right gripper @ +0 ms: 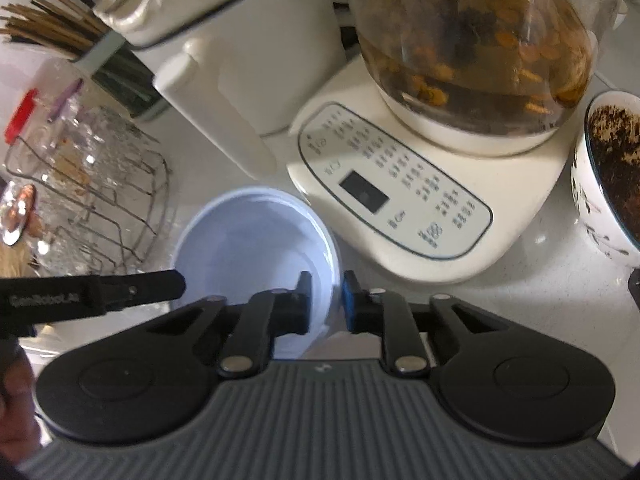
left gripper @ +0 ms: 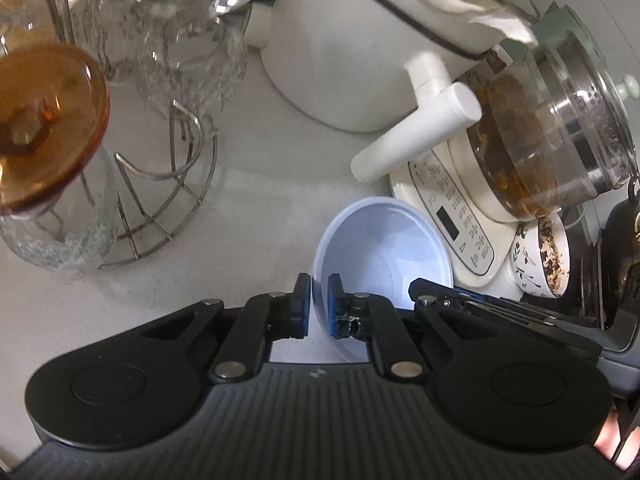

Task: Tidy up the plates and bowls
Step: 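Lift the second plastic bowl with the left gripper over the first plastic bowl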

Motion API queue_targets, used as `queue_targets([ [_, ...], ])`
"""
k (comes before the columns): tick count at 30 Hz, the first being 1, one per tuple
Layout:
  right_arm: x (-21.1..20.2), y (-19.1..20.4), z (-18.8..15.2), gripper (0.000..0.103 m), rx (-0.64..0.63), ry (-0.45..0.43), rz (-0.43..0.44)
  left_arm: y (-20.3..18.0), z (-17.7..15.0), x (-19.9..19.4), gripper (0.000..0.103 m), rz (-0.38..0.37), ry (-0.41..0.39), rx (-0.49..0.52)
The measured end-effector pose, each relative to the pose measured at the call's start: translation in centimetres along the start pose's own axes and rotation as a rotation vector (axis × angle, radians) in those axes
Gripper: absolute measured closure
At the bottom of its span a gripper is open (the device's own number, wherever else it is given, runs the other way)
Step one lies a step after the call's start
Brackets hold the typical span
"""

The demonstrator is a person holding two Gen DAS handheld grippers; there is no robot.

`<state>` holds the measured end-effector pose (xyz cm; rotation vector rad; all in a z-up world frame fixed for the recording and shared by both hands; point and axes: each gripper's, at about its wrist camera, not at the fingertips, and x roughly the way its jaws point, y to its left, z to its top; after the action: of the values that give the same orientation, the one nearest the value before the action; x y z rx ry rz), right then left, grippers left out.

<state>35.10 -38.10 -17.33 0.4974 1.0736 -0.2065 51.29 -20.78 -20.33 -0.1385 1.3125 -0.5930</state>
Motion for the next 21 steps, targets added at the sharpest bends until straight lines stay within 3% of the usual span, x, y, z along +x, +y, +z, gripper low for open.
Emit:
queue_targets([
  [9, -1.2, 0.1, -0.8, 0.090, 0.014, -0.040, 0.023, -0.4, 0.1, -1.0, 0.093, -0.006, -0.013, 0.046],
  [21, -6.3, 1.7, -1.9, 0.089, -0.009, -0.156, 0.056, -1.7, -1.0, -6.3, 0.093, -0.013, -0.104, 0.071],
])
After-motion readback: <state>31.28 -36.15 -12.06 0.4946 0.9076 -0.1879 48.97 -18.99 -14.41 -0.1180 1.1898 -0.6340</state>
